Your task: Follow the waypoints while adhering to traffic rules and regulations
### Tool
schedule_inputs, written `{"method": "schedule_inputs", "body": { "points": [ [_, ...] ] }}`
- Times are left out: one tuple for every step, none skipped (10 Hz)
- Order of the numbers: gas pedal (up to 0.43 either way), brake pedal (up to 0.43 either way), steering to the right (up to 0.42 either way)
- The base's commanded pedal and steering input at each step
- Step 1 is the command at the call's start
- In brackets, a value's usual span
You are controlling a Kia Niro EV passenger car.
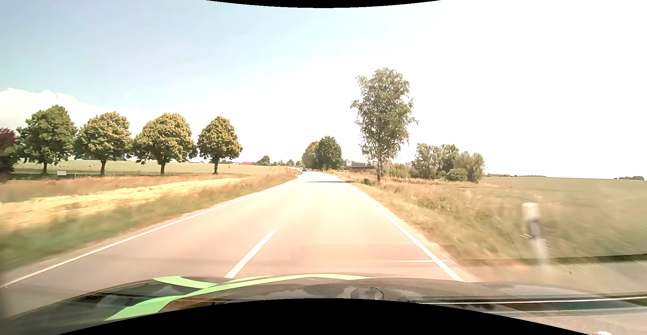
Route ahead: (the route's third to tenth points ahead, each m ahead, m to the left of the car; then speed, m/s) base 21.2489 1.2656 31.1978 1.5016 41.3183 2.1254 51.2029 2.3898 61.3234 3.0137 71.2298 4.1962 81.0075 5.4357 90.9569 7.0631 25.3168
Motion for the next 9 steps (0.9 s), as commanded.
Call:
{"method": "schedule_inputs", "body": {
  "points": [
    [0.260,0.000,-0.008],
    [0.260,0.000,-0.008],
    [0.280,0.000,-0.008],
    [0.287,0.000,-0.008],
    [0.287,0.000,-0.010],
    [0.287,0.000,-0.012],
    [0.287,0.000,-0.015],
    [0.287,0.000,-0.017],
    [0.287,0.000,-0.017]
  ]
}}
